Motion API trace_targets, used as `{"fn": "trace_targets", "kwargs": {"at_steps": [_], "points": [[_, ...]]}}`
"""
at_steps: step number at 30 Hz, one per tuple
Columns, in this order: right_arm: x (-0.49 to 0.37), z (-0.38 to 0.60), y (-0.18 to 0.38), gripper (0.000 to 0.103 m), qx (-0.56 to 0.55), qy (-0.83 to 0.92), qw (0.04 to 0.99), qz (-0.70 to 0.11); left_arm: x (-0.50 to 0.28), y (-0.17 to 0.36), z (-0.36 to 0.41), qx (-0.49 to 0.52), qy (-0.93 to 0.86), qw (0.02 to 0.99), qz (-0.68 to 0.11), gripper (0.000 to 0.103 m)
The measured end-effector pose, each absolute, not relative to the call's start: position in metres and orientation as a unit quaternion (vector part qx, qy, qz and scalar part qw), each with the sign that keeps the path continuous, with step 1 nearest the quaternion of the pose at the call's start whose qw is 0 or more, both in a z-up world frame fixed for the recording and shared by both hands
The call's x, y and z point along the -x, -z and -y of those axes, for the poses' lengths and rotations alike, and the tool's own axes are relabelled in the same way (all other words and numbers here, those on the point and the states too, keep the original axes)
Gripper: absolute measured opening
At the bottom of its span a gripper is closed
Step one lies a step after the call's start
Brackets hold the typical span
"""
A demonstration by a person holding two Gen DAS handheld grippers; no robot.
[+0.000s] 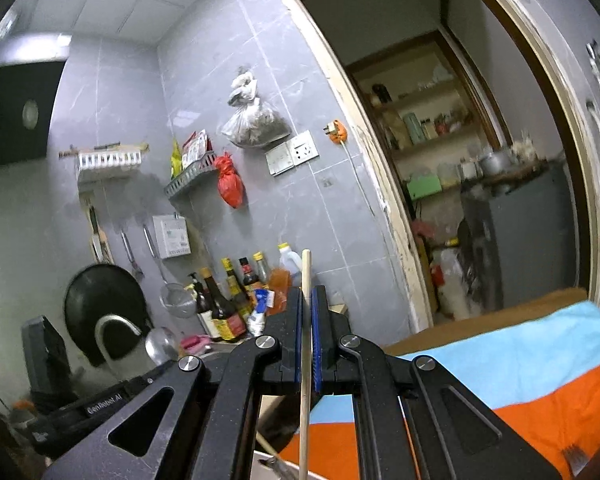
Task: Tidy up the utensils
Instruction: 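Lift the knife and chopstick and carry them over the white basket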
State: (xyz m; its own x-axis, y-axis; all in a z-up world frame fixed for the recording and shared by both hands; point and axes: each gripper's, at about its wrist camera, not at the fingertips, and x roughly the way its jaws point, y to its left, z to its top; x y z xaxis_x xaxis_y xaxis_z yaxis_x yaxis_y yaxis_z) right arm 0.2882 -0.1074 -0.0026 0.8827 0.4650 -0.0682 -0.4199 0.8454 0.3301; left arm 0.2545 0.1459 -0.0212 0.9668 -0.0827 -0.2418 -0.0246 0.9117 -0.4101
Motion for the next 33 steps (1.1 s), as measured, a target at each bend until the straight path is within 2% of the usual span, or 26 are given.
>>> {"fn": "trace_targets", "kwargs": {"at_steps": [22, 33], "points": [[-0.297, 0.086, 0.036, 0.004, -0.106, -0.208, 0.97, -0.069, -0.257, 0.055, -0.12, 0.136, -0.007, 0.986, -0.101, 0.003], [-0.301, 0.097, 0.043, 0.004, -0.151, -0.23, 0.959, -0.073, -0.248, 0.06, -0.117, 0.13, -0.006, 0.985, -0.11, 0.003]]}}
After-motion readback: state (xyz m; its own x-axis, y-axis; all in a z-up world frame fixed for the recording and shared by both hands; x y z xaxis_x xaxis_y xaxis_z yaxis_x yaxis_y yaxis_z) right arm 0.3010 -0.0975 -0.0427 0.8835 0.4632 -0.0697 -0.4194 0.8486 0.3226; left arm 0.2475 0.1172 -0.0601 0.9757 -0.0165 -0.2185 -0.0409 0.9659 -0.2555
